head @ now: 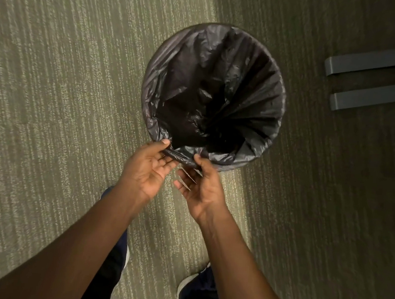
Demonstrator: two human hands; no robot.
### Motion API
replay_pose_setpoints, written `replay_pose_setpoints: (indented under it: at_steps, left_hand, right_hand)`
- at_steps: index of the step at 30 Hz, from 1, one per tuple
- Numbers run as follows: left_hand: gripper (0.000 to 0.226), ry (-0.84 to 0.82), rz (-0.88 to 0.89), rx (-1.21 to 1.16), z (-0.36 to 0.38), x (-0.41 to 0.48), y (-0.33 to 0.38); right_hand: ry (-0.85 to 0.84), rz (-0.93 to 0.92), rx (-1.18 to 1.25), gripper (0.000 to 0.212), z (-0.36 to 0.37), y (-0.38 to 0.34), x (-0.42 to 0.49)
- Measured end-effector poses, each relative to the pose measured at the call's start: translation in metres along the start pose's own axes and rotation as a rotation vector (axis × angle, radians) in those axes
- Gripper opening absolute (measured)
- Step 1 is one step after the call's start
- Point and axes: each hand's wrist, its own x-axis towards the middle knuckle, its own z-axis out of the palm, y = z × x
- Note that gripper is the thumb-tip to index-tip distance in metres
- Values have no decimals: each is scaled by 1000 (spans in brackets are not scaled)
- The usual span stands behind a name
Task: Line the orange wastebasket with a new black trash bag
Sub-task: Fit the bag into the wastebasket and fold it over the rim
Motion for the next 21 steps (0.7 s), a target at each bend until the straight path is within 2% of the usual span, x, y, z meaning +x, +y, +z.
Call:
replay_pose_setpoints:
  at_steps: [3,5,7,10,14,16,18,21]
  left_hand:
    - [15,-32,1,-119,5,5,2]
    - [21,-30,18,-165,6,7,3]
    - [25,-40,29,-181,5,8,3]
    - [26,-37,36,-203,5,9,2]
    - [14,15,37,-129,11,9,-1]
    - [15,51,30,-44,15,4,-9]
    - [35,65,14,-12,17,-1,-18]
    - [46,35,-1,23,20,-11,-33]
  right_hand:
    - [52,-118,-111,57,-11,-21,-2]
    - [108,-244,-171,67,-19,-41,-2]
    - [122,-317,-191,65,-23,-66,-3]
    - [138,-316,-295,54,-23,-96,1]
    - [292,-258,-387,10,-31,-103,20]
    - [336,-214,-315,17,-35,-97,24]
    - [349,-193,-224,31,-37,-87,24]
    - [351,-184,-97,32,-33,-70,20]
